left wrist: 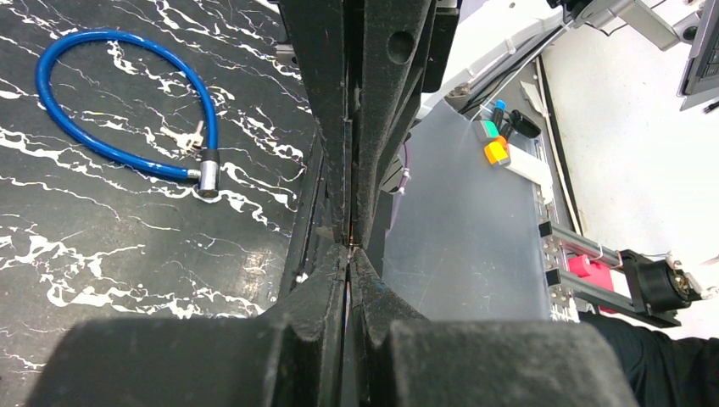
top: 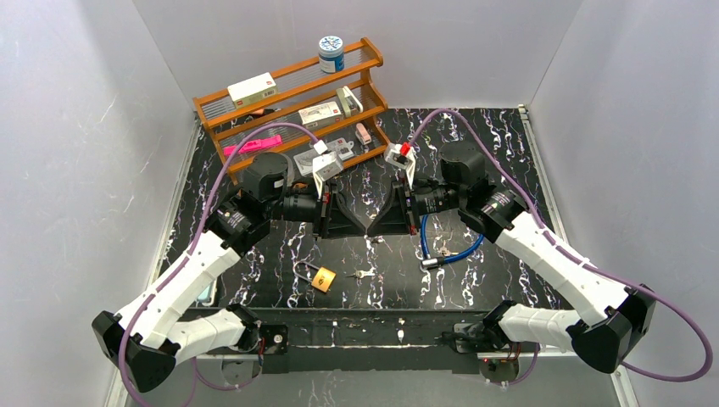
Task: Unlock with the key
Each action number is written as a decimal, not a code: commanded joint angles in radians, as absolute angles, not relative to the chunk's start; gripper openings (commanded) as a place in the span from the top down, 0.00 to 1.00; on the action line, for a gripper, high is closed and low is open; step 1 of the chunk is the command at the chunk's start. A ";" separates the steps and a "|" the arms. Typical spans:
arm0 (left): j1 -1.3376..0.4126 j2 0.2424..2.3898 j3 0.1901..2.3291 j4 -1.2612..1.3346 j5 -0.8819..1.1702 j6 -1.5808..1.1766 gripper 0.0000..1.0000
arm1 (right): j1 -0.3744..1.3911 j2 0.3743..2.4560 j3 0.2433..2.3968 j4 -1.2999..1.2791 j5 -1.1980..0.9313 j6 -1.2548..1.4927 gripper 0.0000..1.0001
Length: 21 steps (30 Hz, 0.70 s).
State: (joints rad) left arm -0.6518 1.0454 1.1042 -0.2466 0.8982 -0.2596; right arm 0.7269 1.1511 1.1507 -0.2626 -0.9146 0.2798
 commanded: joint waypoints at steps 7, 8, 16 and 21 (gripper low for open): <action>-0.654 1.030 1.160 -0.237 0.707 -0.315 0.31 | 0.726 1.028 1.056 -0.098 -0.753 0.340 0.99; -0.654 1.023 1.162 -0.229 0.651 -0.338 0.23 | 0.726 1.004 1.030 -0.066 -0.730 0.357 0.99; -0.653 0.933 1.064 -0.071 0.249 -0.547 0.06 | 0.726 0.889 0.902 0.070 -0.572 0.474 0.99; -0.653 0.967 0.997 -0.168 -0.090 -0.659 0.03 | 0.727 0.836 0.847 0.092 -0.454 0.545 0.99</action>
State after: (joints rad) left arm -0.6521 0.9371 1.0496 -0.1131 0.2424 -0.5438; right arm 0.7269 0.8776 0.8749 0.0116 -0.5831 0.4709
